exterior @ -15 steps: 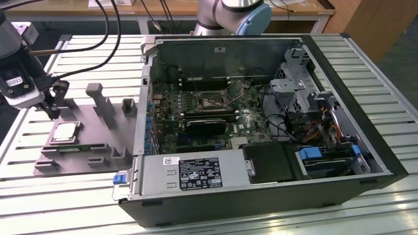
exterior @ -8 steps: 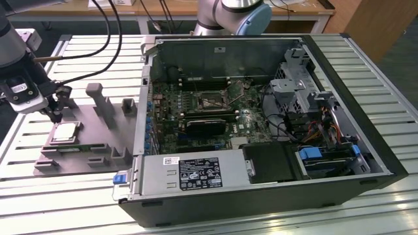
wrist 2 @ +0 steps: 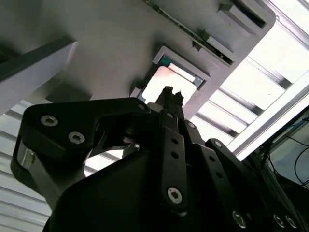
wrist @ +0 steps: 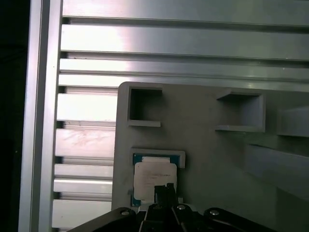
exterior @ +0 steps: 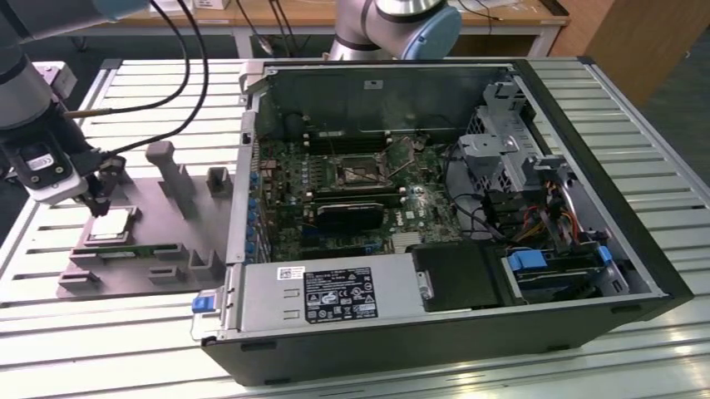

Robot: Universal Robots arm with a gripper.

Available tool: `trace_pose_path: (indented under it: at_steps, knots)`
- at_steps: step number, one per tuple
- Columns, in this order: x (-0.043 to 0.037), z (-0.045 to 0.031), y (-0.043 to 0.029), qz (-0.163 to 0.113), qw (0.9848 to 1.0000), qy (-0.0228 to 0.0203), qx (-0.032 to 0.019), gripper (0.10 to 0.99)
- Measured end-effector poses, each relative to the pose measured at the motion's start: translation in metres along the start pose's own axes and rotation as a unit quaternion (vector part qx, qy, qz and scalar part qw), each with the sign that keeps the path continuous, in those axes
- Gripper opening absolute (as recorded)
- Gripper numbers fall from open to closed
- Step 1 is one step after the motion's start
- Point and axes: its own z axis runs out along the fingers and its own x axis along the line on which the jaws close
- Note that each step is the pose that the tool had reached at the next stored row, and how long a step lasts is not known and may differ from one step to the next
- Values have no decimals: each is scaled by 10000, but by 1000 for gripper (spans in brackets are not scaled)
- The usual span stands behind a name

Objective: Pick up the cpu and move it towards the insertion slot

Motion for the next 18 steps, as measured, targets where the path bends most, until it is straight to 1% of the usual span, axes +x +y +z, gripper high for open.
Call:
trace_pose_path:
  at_steps: [6, 15, 18]
  knots:
    - [31, 98, -3, 0, 10000, 1, 0, 102]
    - [55, 245, -8, 0, 10000, 0, 0, 102]
    - [58, 256, -9, 0, 10000, 1, 1, 102]
